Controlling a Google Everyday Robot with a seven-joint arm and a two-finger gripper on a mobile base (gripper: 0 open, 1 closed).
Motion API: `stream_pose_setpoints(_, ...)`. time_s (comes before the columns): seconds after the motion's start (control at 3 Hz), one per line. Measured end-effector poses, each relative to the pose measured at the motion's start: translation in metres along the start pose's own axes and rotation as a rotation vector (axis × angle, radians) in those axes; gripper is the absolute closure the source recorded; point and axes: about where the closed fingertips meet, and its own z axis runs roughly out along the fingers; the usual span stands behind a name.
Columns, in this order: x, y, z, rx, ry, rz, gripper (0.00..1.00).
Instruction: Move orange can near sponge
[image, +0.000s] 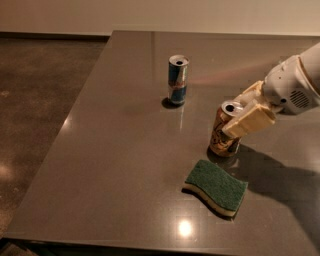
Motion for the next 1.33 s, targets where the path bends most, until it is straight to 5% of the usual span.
stream_pose_setpoints(1.0, -0.0031, 0.0103, -0.0026, -0.01, -0.034, -0.019, 0.12)
stream_pose_setpoints(1.33, -0.0044, 0.0112, -0.0019, -0.011, -0.034, -0.022, 0.0)
